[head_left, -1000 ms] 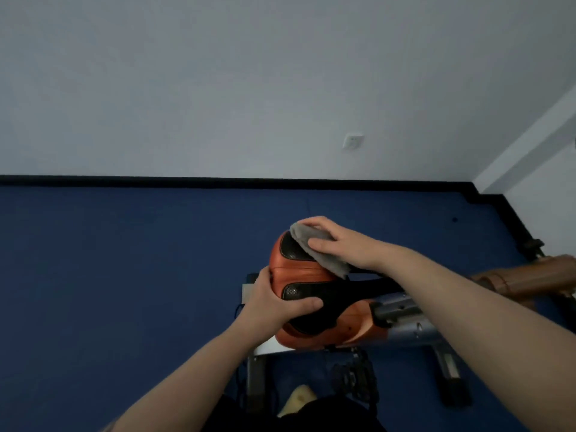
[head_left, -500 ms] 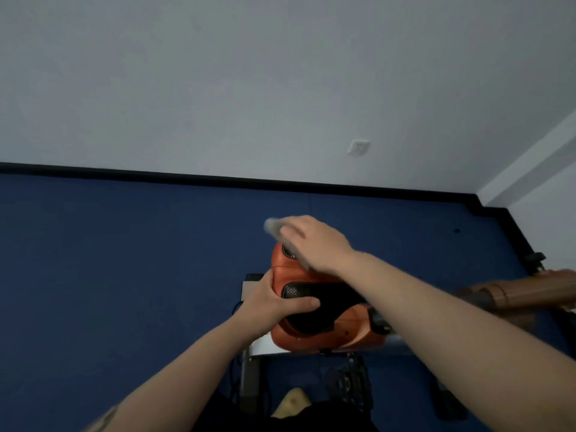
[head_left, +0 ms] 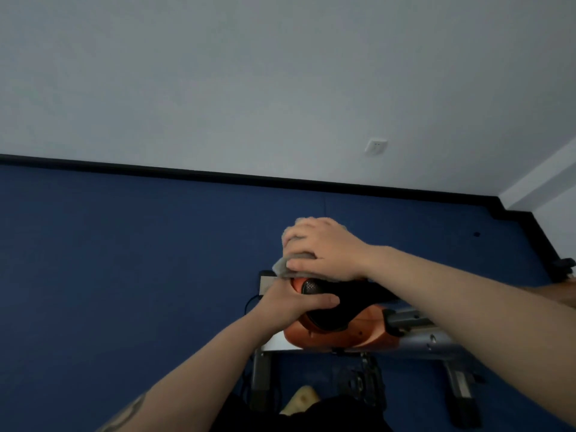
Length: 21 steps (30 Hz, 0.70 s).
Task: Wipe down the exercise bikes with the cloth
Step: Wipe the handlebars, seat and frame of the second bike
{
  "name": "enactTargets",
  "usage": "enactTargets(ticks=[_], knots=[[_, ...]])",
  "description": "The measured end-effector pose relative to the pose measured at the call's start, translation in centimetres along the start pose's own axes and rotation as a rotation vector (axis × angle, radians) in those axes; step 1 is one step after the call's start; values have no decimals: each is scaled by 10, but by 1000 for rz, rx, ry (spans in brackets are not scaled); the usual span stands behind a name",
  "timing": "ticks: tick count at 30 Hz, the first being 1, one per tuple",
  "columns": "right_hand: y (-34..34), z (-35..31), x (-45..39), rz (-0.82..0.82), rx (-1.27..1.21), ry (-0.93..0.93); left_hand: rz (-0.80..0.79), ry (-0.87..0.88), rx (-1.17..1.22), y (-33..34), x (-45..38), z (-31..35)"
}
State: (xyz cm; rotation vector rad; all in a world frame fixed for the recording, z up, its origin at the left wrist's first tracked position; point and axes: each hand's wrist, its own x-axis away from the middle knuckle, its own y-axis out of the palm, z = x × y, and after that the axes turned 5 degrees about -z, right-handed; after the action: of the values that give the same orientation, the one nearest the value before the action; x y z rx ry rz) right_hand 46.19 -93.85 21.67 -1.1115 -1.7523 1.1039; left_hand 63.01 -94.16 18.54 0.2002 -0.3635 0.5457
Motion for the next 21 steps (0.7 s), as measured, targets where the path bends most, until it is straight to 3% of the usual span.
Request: enactTargets(ticks=[4, 5, 7, 9, 10, 12, 14, 16, 19, 21], knots=[[-8, 5, -25, 5, -339, 567, -65, -41, 42, -1, -2, -1], [-6, 0, -26, 20, -251, 543, -59, -44, 40, -1, -1, -1], [4, -11, -15, 76, -12, 267, -21, -31, 11, 0, 1, 0], [6, -8, -1, 50, 30, 24, 10, 7, -7, -1, 0, 1], [1, -1, -1, 24, -49, 45, -1, 6, -1, -1, -2, 1], [-6, 9, -8, 29, -324, 344, -53, -26, 17, -2, -2, 2], [-3, 10, -17, 54, -382, 621, -71, -37, 36, -1, -2, -1], [7, -1, -8, 90, -174, 556, -32, -50, 21, -1, -1, -3], [17, -7, 32, 140, -56, 214, 85, 20, -108, -3, -1, -8], [16, 4, 59, 135, -210, 379, 121, 53, -245, -7, -3, -8]])
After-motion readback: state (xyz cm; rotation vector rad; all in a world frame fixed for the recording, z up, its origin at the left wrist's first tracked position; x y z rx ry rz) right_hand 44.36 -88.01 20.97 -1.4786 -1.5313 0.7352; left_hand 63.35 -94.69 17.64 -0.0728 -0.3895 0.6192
